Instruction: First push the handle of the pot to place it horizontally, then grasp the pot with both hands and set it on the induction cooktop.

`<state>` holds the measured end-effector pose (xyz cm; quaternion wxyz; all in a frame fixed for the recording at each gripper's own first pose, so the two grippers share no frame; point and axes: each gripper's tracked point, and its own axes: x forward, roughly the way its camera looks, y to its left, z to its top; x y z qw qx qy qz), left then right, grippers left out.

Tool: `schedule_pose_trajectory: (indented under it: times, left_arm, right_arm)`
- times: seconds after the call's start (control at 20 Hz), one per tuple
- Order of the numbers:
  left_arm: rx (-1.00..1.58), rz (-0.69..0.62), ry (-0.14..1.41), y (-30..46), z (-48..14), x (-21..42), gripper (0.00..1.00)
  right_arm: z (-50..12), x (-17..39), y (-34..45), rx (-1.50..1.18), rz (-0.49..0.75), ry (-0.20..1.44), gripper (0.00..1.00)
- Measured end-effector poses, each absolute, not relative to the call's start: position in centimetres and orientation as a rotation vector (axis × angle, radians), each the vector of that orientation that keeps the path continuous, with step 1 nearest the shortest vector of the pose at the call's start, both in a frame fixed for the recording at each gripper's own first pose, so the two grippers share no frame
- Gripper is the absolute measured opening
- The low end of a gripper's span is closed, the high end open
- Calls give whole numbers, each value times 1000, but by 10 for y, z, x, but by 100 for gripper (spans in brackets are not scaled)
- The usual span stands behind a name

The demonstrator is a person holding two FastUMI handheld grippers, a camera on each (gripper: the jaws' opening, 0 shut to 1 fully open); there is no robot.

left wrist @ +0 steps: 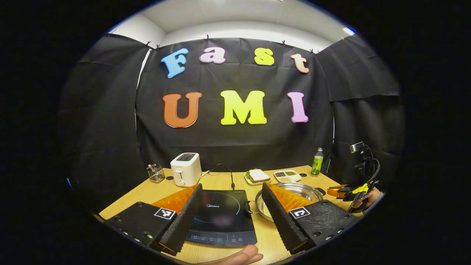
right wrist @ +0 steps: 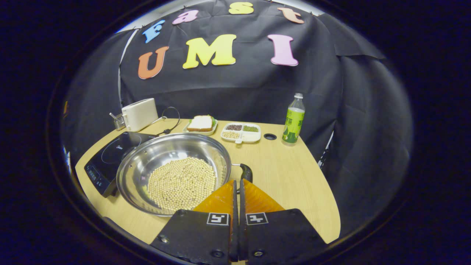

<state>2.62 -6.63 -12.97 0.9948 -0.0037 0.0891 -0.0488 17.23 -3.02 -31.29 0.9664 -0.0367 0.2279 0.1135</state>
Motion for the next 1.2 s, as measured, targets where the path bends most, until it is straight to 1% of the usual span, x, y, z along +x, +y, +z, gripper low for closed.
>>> schedule_pose_trajectory:
  times: [0.05,0.1,0.15,0.2,0.25,0.4,0.45,0.55,0.6,0.65,0.7,0.8,0.95,1.2]
  left_arm:
    - [-10,-98,190,-69,-135,31,96]
    - [-11,-100,202,-72,-142,35,96]
    - [-7,-107,218,-76,-149,39,96]
    - [-4,-109,231,-79,-158,44,96]
    - [-7,-113,244,-82,-166,49,96]
    - [-42,-146,309,-96,-197,68,96]
    - [-48,-152,328,-100,-206,75,96]
    - [-43,-151,364,-105,-224,90,96]
    - [-41,-156,387,-108,-234,97,97]
    - [-40,-159,413,-111,-243,103,97]
    - [-41,-167,426,-114,-250,110,97]
    - [-41,-182,459,-122,-263,121,97]
    - [-18,-178,501,-125,-282,136,97]
    - [-41,-220,582,-138,-310,153,97]
  right_arm:
    - [-305,168,-31,-71,229,439,4]
    - [-298,165,-34,-80,221,417,26]
    - [-293,165,-41,-93,201,391,41]
    - [-286,165,-45,-96,184,367,39]
    - [-285,164,-48,-98,171,357,44]
    - [-281,163,-53,-61,159,362,85]
    - [-284,165,-56,-32,146,378,92]
    - [-289,170,-58,19,140,414,92]
    - [-290,173,-60,30,140,427,89]
    - [-292,180,-63,37,136,427,92]
    - [-290,185,-65,44,135,422,89]
    - [-288,194,-66,54,134,417,87]
    - [-300,205,-55,74,164,455,86]
    - [-324,225,-41,95,197,523,85]
